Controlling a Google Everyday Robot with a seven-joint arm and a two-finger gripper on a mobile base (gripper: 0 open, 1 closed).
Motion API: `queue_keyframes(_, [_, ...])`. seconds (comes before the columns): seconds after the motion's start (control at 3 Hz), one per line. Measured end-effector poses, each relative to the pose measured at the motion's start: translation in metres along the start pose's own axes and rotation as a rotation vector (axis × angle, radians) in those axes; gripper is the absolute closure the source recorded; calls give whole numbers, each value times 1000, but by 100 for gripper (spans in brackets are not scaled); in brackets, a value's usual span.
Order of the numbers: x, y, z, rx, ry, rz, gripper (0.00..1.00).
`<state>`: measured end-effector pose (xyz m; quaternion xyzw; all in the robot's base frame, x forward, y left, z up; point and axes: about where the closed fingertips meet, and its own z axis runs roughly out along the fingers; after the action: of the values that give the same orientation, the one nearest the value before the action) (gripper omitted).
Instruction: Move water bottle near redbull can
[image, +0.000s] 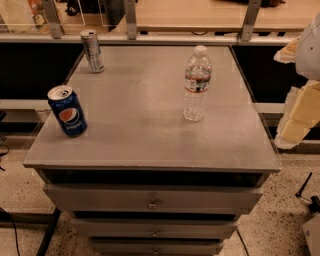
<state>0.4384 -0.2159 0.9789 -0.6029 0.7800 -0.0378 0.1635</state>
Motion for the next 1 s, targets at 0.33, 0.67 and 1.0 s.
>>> queue_keyframes(0.33, [0, 0, 0, 0, 0, 0, 0])
queue_keyframes(0.67, [-5, -4, 1, 12, -18, -2, 0])
queue_keyframes(1.0, [-15, -20, 13, 41, -90, 13, 0])
